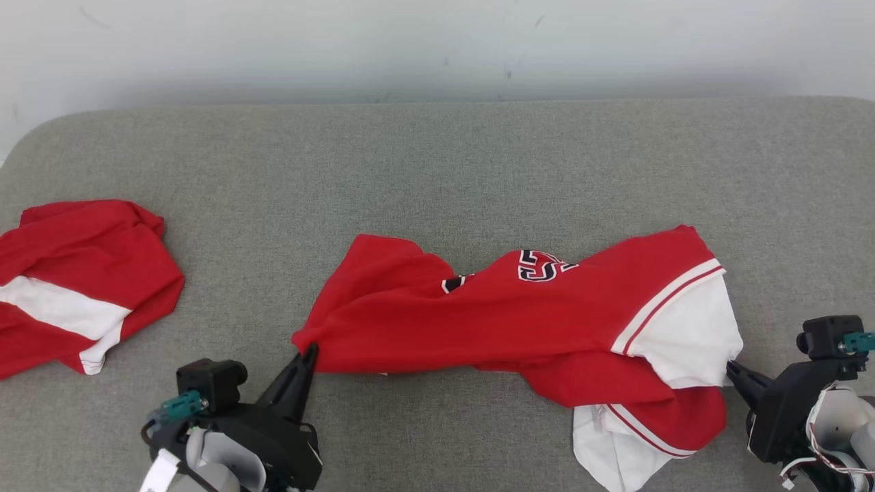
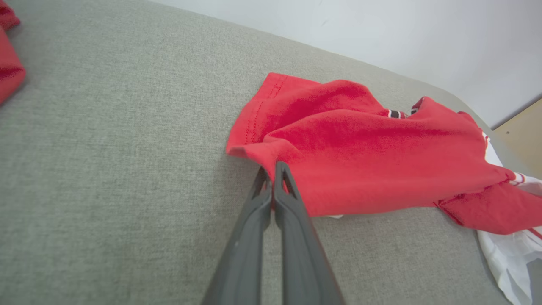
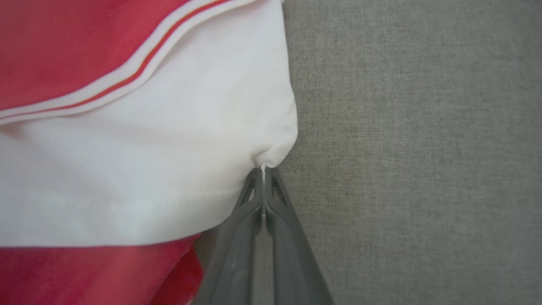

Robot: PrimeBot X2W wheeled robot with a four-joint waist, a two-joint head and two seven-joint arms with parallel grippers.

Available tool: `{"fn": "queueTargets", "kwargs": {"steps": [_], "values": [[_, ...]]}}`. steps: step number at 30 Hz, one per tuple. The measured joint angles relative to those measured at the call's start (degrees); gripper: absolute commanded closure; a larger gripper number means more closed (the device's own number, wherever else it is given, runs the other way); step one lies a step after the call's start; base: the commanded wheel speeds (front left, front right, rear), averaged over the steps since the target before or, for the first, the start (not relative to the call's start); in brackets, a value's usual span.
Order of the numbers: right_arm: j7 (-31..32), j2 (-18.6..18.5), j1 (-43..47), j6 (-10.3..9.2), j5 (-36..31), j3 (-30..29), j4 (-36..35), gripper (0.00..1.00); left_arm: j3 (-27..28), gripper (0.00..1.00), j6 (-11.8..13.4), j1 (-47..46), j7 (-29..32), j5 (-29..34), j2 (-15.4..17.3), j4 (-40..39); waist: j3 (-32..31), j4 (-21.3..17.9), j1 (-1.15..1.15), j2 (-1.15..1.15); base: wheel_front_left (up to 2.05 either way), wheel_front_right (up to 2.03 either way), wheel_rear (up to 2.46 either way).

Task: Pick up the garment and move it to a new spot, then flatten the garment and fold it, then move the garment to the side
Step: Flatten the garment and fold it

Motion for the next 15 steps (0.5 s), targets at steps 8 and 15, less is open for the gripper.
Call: {"fn": "queueTargets", "kwargs": {"steps": [8, 15], "values": [[-1.8, -1.6, 0.2, -0.48, 0.9, -2.8, -0.7, 1.0, 0.3, 0.0, 1.7, -0.5, 0.5, 2.4, 3.1, -2.8, -1.0, -0.1, 0.0, 0.01, 0.0, 0.0, 0.0], [-3.1, -1.9, 1.3, -0.99, 1.4, -3.7, -1.3, 1.0, 1.1, 0.0, 2.4, 0.2, 1.3, 3.0, 5.6, -7.0, -1.6, 0.0, 0.0, 0.0, 0.0, 0.0, 0.0]]}}
